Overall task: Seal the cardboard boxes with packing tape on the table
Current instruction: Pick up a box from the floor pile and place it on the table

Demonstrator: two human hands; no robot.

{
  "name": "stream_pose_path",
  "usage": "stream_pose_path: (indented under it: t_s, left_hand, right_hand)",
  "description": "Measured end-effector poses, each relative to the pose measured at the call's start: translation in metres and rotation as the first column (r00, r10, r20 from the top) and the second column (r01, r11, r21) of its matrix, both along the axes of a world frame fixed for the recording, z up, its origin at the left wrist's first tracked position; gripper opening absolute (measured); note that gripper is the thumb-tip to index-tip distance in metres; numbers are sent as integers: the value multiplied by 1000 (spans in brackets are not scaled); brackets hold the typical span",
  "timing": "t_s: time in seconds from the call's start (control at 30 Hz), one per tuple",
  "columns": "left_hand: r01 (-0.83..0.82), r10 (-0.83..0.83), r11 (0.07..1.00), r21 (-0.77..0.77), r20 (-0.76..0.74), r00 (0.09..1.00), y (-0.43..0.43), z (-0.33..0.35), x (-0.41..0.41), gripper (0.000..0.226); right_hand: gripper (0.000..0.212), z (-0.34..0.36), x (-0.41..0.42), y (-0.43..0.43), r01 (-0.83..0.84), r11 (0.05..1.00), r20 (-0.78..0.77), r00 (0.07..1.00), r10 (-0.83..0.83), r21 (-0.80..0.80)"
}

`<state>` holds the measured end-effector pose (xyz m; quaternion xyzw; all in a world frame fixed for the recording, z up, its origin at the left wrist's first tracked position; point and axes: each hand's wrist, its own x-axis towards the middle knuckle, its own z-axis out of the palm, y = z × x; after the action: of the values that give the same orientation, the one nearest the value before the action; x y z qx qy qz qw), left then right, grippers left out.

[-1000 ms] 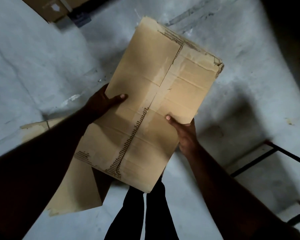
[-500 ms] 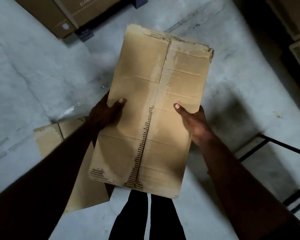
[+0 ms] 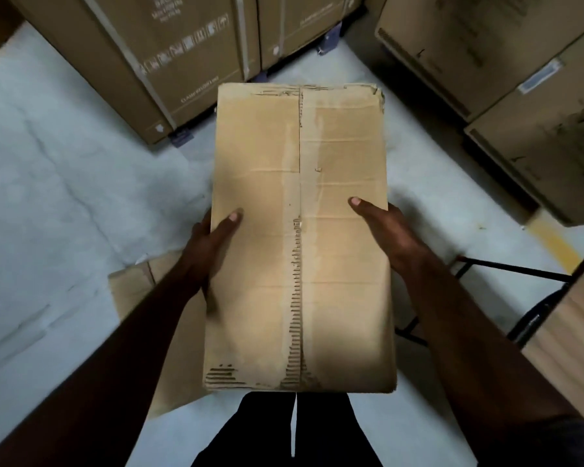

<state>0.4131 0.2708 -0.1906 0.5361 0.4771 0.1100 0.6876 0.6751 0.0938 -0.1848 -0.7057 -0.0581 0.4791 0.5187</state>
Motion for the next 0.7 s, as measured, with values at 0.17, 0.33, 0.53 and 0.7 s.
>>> stream_pose_path:
  t_s: [0.17,0.33,0.53,0.7]
  left_hand:
    - [55,-56,998,35,44,997,-29,38,-8,41]
    - [159,-156,976,145,-37,987,-47,73,-11,53]
    - [171,-176,972,163,18,984,-100,133,-11,35]
    - [174,-184,977,120,78,980,-155,180,-27,42]
  right_hand:
    - [30,38,-25,-41,65,995,-53,997,-62,73]
    - [27,75,-36,-78,104,994,-58,993,-101,38]
    - [38,125,-56,-140,149,985,-59,988,-144,85]
    - [42,171,-73,-203,163,978,-37,987,-159,132]
